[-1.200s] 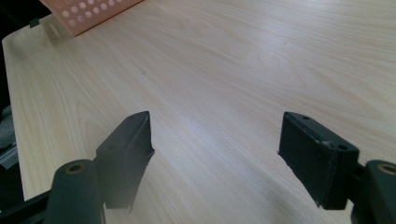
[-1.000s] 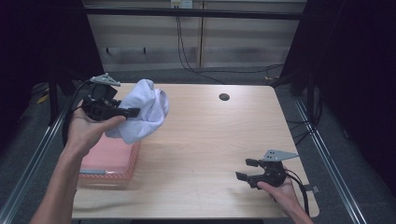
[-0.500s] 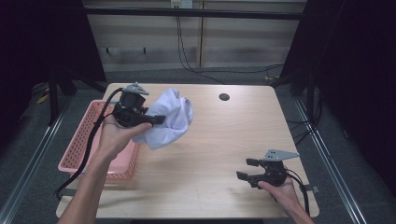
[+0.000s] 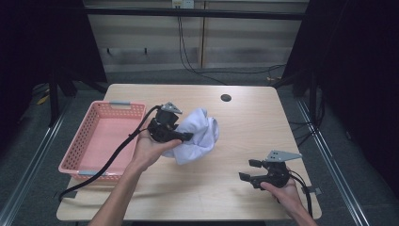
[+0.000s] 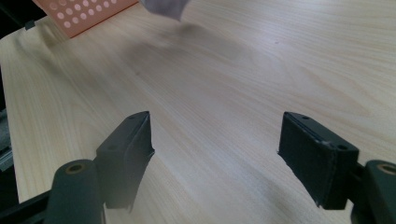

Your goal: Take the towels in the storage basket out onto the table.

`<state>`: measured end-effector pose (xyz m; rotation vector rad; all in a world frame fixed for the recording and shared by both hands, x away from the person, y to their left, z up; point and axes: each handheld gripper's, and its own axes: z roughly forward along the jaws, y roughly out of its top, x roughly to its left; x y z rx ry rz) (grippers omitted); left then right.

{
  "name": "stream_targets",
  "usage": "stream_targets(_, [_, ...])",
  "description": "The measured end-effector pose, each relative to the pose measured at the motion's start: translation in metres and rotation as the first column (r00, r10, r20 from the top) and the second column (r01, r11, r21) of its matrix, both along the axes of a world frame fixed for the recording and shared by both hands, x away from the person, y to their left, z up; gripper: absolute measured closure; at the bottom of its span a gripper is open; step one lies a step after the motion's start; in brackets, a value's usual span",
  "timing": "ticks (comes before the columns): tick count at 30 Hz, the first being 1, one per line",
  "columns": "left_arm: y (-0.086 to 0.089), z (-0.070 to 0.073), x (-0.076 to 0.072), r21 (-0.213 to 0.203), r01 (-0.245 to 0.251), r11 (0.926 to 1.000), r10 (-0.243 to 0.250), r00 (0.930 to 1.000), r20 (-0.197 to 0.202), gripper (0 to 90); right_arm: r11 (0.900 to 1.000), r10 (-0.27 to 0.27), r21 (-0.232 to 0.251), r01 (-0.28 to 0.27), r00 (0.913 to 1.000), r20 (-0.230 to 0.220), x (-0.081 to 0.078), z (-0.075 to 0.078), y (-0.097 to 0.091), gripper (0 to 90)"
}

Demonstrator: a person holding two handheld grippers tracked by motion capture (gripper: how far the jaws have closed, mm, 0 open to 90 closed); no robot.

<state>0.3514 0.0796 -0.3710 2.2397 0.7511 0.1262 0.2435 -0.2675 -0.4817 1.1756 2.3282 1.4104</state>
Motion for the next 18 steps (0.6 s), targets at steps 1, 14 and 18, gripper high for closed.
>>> stream_targets(1, [-0.003, -0.005, 0.000, -0.013, -0.006, 0.9999, 0.006, 1.0000, -0.003, 53.8, 1.0000, -0.002, -0.001, 0.002, 1.0000, 0.001, 0.000, 0.000, 0.000, 25.3])
stream_targets(14, [-0.037, -0.065, -0.002, 0.011, 0.014, 0.9998, -0.014, 0.9992, -0.036, 50.8, 1.0000, -0.007, -0.002, 0.007, 1.0000, 0.003, -0.001, 0.001, -0.003, 25.4])
stream_targets(18, [-0.041, -0.074, -0.001, 0.020, 0.011, 0.9997, -0.011, 0.9997, -0.022, 48.4, 1.0000, -0.007, -0.002, 0.007, 1.0000, 0.004, -0.002, 0.001, -0.004, 25.4])
